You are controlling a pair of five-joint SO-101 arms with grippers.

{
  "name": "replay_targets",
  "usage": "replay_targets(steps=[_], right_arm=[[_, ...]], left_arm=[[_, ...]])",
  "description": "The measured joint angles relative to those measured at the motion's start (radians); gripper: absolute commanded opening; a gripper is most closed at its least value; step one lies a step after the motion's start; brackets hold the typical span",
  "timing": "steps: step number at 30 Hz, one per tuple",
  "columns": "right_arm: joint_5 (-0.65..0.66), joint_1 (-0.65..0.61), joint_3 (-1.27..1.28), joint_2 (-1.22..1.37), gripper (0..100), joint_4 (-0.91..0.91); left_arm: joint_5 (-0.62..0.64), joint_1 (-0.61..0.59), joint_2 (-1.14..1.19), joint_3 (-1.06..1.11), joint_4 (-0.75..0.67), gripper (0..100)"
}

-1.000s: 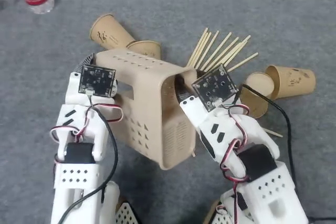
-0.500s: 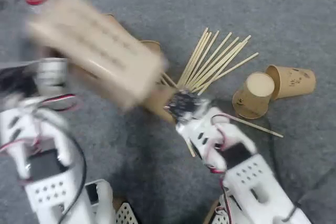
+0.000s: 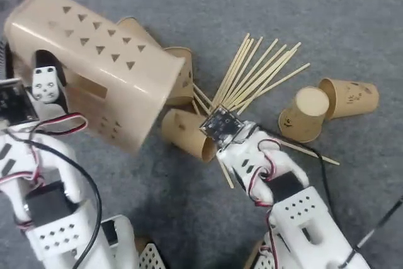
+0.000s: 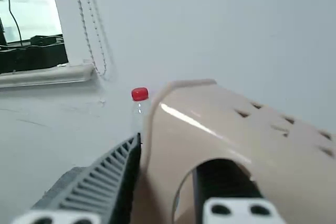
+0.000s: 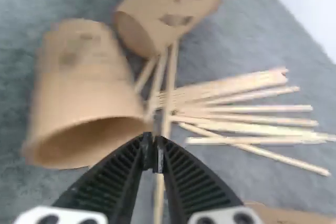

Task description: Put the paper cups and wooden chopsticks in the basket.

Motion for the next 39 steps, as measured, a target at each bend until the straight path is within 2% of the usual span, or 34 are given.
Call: replay_targets(steps=[4,10,15,21,26,31,34,39], right_arm=[[0.0,0.048,0.0,0.0,0.7,-0.044],[-0.028,0.12,0.0,0.0,0.7,-0.112],[-0.137,0.18,0.0,0.0,0.7,-0.164],[-0.161,0.204,0.021,0.0,0.8,-0.17],[-0.164,0.204,0.025,0.0,0.8,-0.172],[-0.164,0.204,0.025,0.0,0.8,-0.172],[-0.164,0.206,0.025,0.0,0.8,-0.173],[-0.164,0.206,0.025,0.0,0.8,-0.173]], left_arm=[[-0.005,0.005,-0.002,0.063,-0.012,12],[-0.157,-0.003,0.0,0.236,-0.161,12],[-0.339,0.0,0.0,0.448,-0.41,12],[-0.628,0.0,0.002,0.595,-0.81,11],[-0.792,-0.003,0.0,0.606,-0.872,2],[-1.014,0.035,0.0,0.715,-0.895,5],[-1.177,0.072,0.0,0.852,-0.984,7],[-1.246,0.124,0.002,0.902,-1.088,7]])
